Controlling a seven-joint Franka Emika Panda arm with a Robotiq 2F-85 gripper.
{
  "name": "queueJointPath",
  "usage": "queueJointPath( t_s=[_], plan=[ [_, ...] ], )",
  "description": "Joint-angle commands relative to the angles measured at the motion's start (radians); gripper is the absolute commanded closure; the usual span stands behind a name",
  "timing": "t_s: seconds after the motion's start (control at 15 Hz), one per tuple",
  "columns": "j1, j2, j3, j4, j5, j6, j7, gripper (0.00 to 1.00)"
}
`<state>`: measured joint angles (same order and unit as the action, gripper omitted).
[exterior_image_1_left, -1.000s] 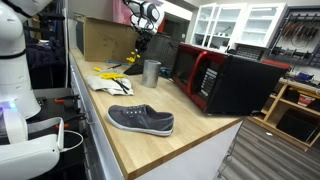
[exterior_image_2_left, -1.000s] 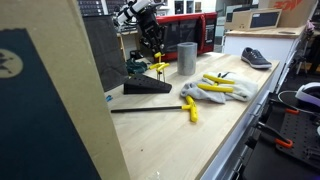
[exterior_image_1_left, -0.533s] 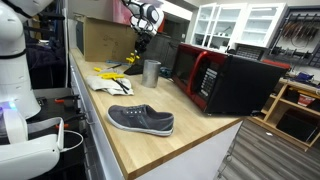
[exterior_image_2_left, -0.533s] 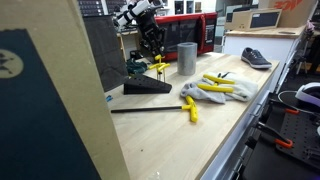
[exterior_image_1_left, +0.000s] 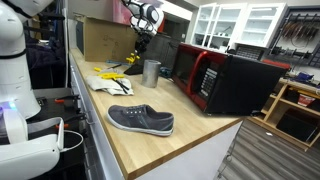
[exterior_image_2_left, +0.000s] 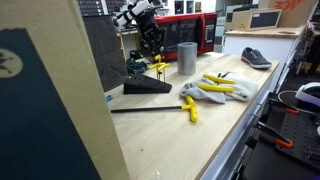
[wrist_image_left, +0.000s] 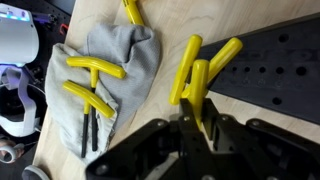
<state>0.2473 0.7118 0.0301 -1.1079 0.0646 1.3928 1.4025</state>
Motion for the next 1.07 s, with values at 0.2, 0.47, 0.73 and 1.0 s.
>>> queueJointPath(
  t_s=[0.2,0.47,0.73,1.0],
  plan=[
    [0.022,-0.007,-0.009,0.012,-0.038,0.034,0.006,0.96],
    [0.026,-0.01,-0.001,0.006,-0.038,0.062,0.004,0.96],
    [0.031,-0.008,-0.002,0.007,-0.036,0.074,0.003,0.96],
    [0.029,-0.006,0.0,0.008,-0.029,0.072,0.002,0.96]
  ],
)
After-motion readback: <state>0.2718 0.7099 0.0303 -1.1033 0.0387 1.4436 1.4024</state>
